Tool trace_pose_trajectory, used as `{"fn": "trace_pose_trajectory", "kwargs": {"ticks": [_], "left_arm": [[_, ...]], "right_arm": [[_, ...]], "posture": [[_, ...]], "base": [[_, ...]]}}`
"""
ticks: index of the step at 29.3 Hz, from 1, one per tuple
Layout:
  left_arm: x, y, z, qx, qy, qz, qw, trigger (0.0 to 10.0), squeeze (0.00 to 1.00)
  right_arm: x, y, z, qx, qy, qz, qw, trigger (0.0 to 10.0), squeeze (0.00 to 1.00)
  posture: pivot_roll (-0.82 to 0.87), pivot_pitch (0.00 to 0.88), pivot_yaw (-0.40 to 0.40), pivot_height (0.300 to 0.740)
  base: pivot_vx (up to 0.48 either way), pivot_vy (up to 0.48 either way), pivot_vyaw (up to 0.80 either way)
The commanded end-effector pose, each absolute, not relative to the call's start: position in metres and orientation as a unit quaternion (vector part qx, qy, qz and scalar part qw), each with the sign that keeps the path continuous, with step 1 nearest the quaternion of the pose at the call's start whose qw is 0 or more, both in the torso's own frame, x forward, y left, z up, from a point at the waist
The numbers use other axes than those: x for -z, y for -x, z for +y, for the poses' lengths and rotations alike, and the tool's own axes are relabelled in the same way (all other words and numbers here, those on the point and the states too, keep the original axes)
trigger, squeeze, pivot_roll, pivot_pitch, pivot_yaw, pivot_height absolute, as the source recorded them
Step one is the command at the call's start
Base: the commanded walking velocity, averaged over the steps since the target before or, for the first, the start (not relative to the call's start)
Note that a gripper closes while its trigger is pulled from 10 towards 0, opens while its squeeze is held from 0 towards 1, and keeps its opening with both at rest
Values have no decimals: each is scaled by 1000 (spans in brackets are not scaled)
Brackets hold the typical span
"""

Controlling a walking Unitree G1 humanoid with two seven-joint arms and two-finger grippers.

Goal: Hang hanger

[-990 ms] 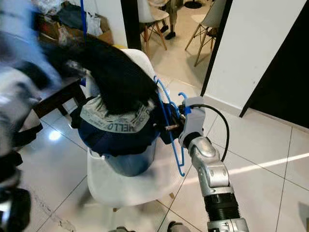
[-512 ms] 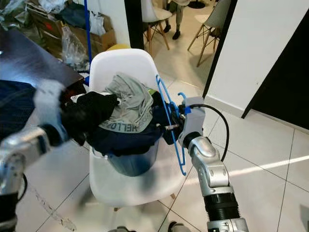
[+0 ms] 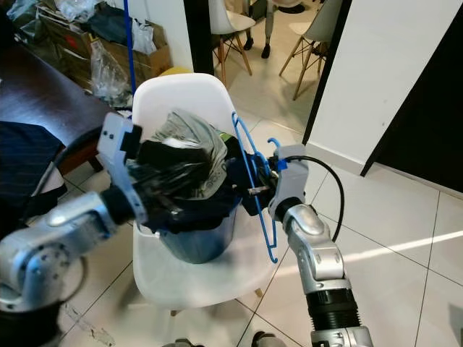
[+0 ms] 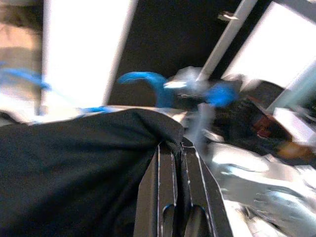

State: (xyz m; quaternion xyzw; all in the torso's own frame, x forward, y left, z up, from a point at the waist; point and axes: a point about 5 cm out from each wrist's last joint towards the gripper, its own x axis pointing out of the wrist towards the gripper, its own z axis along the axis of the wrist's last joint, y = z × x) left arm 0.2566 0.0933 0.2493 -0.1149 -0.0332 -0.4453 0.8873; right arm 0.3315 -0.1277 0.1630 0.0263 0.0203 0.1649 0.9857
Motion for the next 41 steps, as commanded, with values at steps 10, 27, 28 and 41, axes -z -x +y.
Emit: {"fn": "trace_pose_trajectory", "kwargs": {"ticks": [10, 27, 28, 41], "left_arm": [[-205, -248, 66, 459, 57, 72, 884, 1686, 0], [-220, -255, 93, 439, 10, 47, 897, 10000, 1000], [-220, -255, 93, 439, 10, 47, 897, 10000, 1000], [-256, -285, 146, 325, -100, -31, 940, 10000, 796]], "right_arm": [[-159, -330, -128, -163, -34, 28, 986, 10000, 0], [-159, -331, -129, -163, -35, 30, 986, 10000, 0], [-159, -331, -129, -163, -35, 30, 986, 10000, 0], [-159, -330, -129, -163, -35, 31, 986, 10000, 0]], "posture": [[9, 177, 29, 740], [8, 180, 24, 740], [8, 180, 24, 740], [2, 182, 24, 740]], "base": [[0, 0, 0], [0, 0, 0], [0, 0, 0], [0, 0, 0]]}}
